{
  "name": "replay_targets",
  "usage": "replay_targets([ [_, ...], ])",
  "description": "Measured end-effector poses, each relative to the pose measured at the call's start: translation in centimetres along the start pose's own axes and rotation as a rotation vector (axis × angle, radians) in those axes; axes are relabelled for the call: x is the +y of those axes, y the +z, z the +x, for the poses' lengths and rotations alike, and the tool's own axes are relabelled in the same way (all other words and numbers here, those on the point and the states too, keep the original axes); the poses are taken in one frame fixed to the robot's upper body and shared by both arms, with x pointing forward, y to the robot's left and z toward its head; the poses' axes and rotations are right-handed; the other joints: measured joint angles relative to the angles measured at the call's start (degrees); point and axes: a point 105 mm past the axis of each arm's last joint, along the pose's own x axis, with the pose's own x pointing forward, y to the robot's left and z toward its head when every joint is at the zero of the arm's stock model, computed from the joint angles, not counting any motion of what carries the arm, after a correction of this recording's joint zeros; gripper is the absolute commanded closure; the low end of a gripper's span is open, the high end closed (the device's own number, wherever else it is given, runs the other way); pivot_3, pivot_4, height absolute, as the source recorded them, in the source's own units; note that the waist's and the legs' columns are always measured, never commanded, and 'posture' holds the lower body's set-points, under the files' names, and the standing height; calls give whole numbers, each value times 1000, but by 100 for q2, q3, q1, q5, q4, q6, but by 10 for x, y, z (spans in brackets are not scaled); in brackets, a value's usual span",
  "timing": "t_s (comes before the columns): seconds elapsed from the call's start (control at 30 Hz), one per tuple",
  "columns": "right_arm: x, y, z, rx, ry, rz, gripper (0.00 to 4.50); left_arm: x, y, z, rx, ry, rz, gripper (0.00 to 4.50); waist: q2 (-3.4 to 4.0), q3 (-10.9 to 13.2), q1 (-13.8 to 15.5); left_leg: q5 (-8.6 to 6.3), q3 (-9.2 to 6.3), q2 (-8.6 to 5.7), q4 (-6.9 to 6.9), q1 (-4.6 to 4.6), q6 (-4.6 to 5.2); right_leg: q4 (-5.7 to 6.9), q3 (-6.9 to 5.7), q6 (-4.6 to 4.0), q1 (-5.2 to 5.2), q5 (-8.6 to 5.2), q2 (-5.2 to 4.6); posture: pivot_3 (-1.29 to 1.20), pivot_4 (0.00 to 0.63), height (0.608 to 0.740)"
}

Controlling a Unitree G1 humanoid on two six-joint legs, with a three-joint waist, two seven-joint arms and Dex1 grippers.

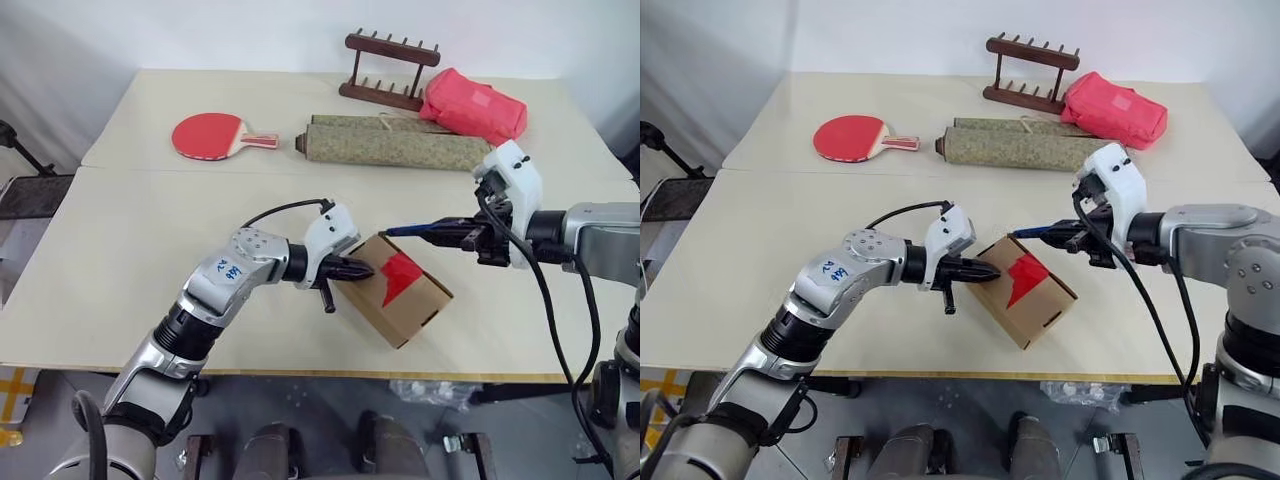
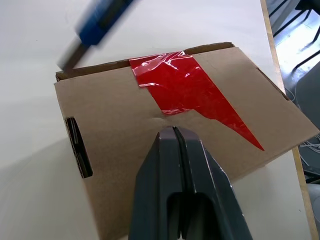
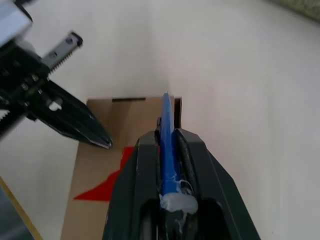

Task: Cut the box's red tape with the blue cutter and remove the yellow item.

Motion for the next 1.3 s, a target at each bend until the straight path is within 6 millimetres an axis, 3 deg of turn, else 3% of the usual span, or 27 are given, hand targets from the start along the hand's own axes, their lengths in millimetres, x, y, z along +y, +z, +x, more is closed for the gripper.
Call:
replay_targets([
  [0.93,-13,-5,-2,-25,-46,16,4339,-2,-3,0,18,-24,-7,4500,0,0,52,-3,-2,19,64,-18,14,10,4,-2,8,0,-11,0,150,740],
  [1.3,-10,8,-7,-68,-37,6,4339,0,-3,1,13,-35,-9,4500,0,0,54,-3,-4,20,67,-19,17,10,4,-2,8,0,-14,0,150,740],
])
